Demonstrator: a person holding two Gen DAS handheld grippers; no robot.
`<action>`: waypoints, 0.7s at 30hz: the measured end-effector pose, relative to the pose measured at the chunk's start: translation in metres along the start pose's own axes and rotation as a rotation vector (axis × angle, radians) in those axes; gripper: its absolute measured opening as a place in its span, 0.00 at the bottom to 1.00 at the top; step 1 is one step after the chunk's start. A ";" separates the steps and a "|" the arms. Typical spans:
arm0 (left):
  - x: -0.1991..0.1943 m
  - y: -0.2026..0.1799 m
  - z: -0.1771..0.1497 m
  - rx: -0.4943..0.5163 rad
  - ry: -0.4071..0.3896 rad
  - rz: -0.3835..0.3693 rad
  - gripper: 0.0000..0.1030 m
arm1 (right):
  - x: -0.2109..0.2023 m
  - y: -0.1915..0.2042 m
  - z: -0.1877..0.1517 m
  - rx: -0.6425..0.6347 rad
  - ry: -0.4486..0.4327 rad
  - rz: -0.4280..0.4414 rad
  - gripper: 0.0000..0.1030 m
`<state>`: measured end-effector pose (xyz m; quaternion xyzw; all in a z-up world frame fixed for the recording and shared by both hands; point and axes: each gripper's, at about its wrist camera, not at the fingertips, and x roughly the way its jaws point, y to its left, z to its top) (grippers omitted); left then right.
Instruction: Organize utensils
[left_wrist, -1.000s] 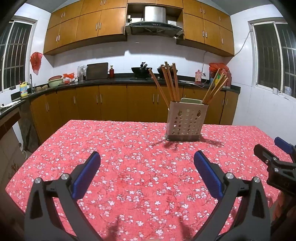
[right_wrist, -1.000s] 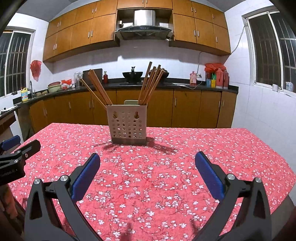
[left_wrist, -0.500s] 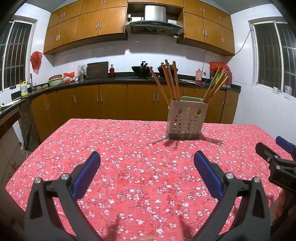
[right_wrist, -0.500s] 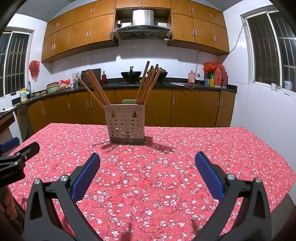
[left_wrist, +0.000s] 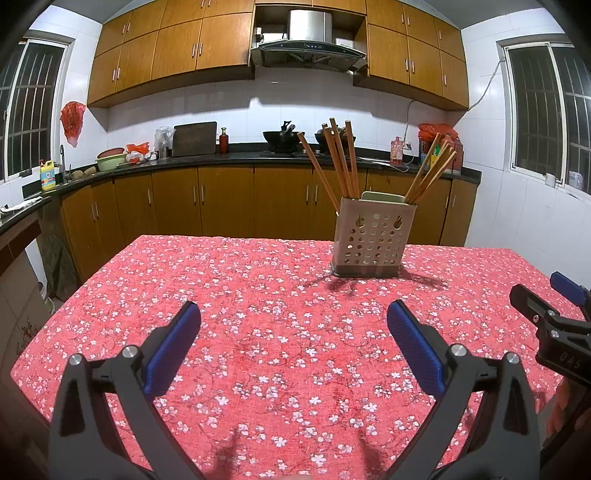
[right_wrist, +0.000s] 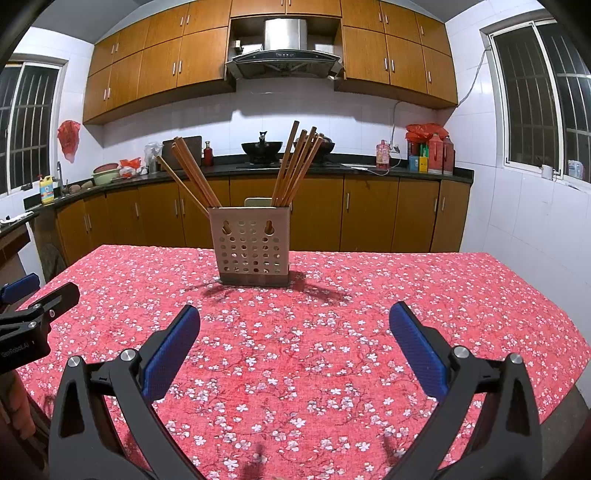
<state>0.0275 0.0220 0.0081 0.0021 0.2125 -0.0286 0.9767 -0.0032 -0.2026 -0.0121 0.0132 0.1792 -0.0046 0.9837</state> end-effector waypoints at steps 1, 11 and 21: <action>0.000 0.000 0.000 0.001 0.000 0.000 0.96 | 0.000 0.000 0.000 0.000 -0.001 0.000 0.98; 0.001 -0.001 0.000 0.000 0.002 0.000 0.96 | 0.000 0.000 -0.001 0.001 0.001 0.001 0.98; 0.001 -0.002 -0.002 -0.001 0.004 0.000 0.96 | 0.000 0.000 0.000 0.002 0.001 0.001 0.98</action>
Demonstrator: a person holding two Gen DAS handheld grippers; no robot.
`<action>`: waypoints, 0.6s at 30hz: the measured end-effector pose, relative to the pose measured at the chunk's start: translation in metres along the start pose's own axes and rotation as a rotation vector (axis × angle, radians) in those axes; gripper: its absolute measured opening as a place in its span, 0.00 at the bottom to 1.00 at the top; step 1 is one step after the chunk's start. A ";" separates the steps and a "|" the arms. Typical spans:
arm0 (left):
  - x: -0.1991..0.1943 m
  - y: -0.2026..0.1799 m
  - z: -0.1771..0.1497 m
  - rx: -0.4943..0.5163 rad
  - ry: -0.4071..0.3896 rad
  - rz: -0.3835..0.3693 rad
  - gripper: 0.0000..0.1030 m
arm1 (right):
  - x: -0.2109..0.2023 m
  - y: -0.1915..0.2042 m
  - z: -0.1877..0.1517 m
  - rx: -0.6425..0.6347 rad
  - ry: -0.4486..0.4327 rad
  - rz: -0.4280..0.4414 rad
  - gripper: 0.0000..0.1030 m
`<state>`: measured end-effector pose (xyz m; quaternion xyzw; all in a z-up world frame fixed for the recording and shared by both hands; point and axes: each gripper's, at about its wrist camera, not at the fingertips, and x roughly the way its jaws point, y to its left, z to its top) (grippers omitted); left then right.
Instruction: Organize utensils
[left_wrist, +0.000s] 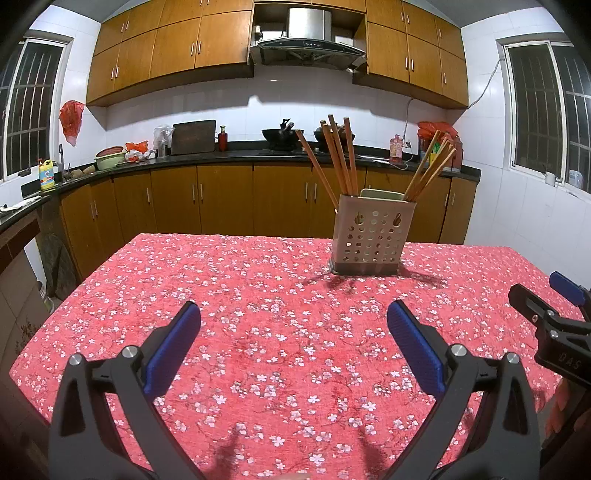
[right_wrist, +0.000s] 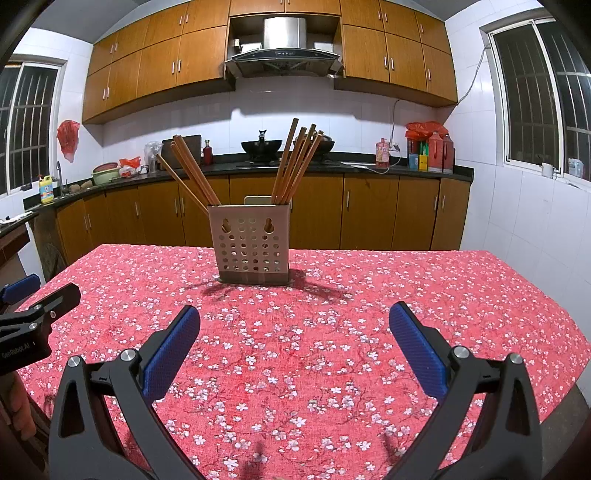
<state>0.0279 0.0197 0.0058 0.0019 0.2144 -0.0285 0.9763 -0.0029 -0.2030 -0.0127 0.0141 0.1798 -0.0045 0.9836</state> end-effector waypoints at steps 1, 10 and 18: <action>0.000 0.000 0.000 0.000 0.000 0.001 0.96 | 0.000 0.000 0.000 0.000 0.000 0.000 0.98; 0.001 -0.001 -0.002 0.001 0.003 -0.001 0.96 | 0.000 0.000 -0.001 0.003 0.002 -0.001 0.98; 0.002 -0.002 -0.007 0.002 0.008 -0.003 0.96 | 0.000 0.000 -0.001 0.002 0.002 0.001 0.98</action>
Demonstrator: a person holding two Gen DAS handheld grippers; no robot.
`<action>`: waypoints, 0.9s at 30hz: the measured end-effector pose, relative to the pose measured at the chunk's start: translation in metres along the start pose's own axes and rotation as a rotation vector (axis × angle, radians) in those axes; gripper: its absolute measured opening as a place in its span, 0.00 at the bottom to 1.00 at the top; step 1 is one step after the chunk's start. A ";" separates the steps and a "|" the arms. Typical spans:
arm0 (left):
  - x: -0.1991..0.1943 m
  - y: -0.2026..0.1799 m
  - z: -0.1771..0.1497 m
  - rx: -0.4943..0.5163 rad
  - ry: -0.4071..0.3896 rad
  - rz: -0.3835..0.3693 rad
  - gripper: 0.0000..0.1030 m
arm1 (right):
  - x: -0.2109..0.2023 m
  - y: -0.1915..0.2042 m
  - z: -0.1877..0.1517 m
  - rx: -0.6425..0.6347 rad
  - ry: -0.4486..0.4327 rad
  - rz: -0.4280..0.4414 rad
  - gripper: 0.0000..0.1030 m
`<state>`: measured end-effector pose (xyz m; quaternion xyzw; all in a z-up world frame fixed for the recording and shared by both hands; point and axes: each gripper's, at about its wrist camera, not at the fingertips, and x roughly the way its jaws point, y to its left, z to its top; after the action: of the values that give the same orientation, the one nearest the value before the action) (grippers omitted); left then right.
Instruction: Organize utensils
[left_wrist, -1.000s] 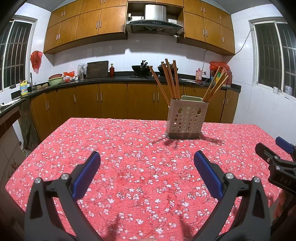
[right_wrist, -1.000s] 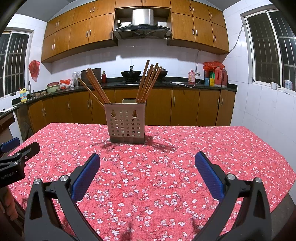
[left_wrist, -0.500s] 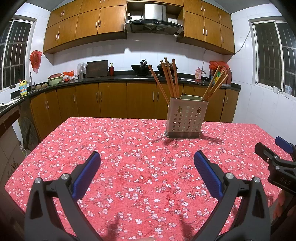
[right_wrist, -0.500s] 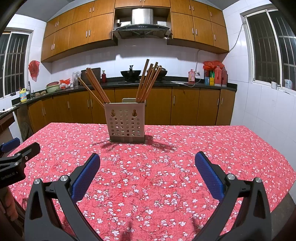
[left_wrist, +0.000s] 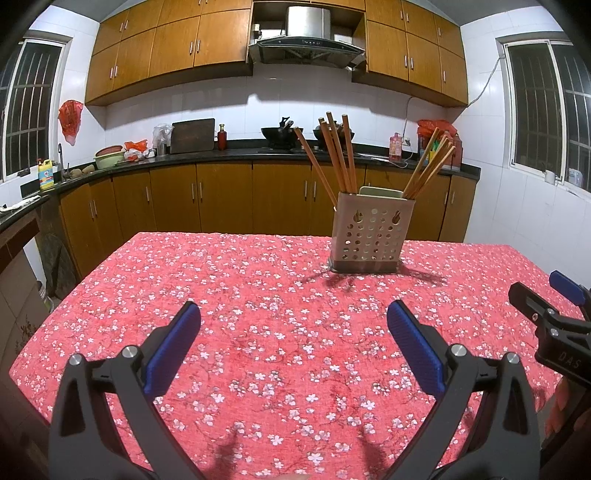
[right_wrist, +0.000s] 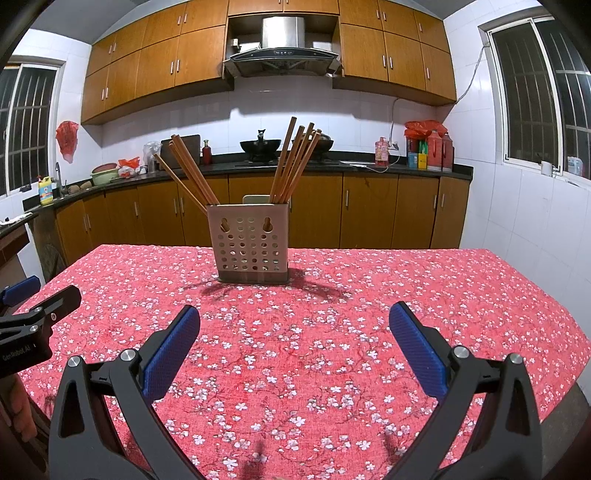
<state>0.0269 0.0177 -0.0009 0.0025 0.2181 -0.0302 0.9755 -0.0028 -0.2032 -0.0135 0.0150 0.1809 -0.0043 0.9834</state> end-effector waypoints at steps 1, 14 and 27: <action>0.000 0.001 0.001 0.000 0.000 0.000 0.96 | 0.000 0.000 0.000 -0.001 0.000 0.000 0.98; 0.001 0.001 0.001 -0.002 0.003 -0.002 0.96 | 0.001 0.001 -0.002 0.002 0.003 -0.001 0.98; 0.001 0.001 0.000 -0.003 0.004 -0.002 0.96 | 0.004 0.003 -0.005 0.003 0.010 0.001 0.98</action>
<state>0.0282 0.0191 -0.0016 0.0009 0.2201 -0.0307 0.9750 -0.0012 -0.2000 -0.0191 0.0165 0.1857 -0.0043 0.9825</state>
